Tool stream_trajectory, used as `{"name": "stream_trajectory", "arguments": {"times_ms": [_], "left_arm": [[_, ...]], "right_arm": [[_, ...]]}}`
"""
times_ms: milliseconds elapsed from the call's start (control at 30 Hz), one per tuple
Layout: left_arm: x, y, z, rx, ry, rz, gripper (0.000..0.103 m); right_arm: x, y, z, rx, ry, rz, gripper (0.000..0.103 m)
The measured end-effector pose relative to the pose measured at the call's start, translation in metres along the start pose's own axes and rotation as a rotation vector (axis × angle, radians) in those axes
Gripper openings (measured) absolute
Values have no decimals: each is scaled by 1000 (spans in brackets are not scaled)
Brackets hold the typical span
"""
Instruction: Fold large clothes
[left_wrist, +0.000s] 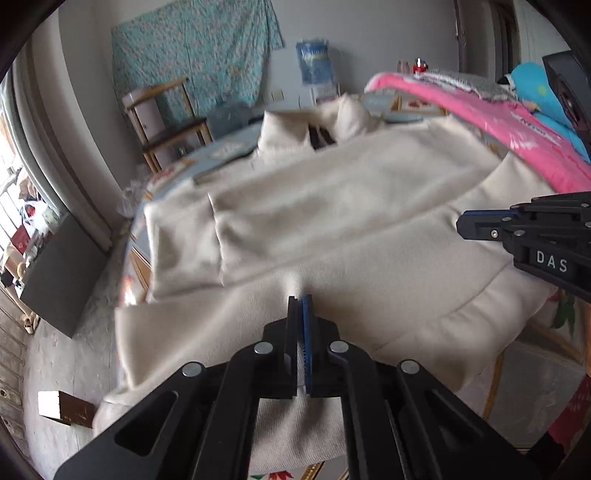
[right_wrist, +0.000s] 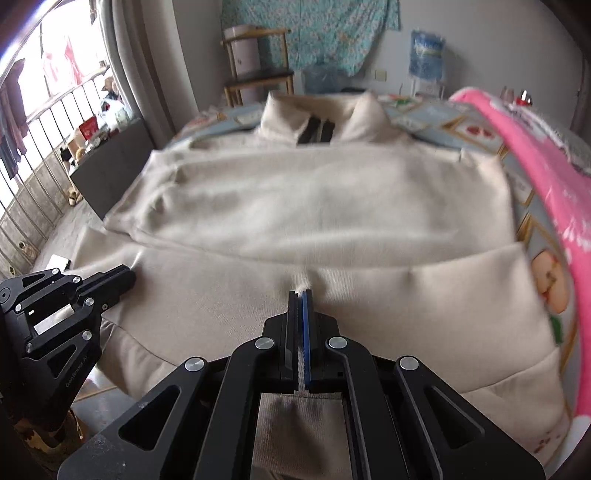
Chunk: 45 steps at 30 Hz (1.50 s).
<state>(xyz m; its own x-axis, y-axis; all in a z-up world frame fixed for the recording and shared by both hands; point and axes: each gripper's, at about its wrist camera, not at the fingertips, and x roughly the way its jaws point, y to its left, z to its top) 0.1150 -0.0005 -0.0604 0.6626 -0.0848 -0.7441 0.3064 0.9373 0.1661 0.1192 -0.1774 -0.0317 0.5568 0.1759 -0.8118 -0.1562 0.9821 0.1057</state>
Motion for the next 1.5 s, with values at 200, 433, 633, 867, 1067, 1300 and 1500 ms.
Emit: {"name": "stream_trajectory", "arguments": {"times_ms": [200, 433, 633, 867, 1067, 1300, 1500], "left_arm": [[-13, 18, -7, -105, 4, -76, 7], [-8, 50, -27, -112, 81, 62, 7], [-4, 118, -30, -329, 61, 94, 7], [-35, 114, -14, -329, -49, 17, 6], [-16, 11, 4, -90, 0, -222, 8], [-3, -18, -2, -39, 32, -177, 8], [-2, -15, -4, -46, 28, -183, 8]], "right_arm": [[6, -2, -7, 24, 5, 15, 2], [4, -2, -8, 28, 3, 24, 2], [5, -5, -7, 42, 7, 43, 2], [5, -11, -8, 78, 6, 74, 2], [6, -23, -7, 166, 16, 141, 2], [-42, -73, -8, 276, -70, 55, 12], [-21, -129, -6, 307, 15, -102, 0]]}}
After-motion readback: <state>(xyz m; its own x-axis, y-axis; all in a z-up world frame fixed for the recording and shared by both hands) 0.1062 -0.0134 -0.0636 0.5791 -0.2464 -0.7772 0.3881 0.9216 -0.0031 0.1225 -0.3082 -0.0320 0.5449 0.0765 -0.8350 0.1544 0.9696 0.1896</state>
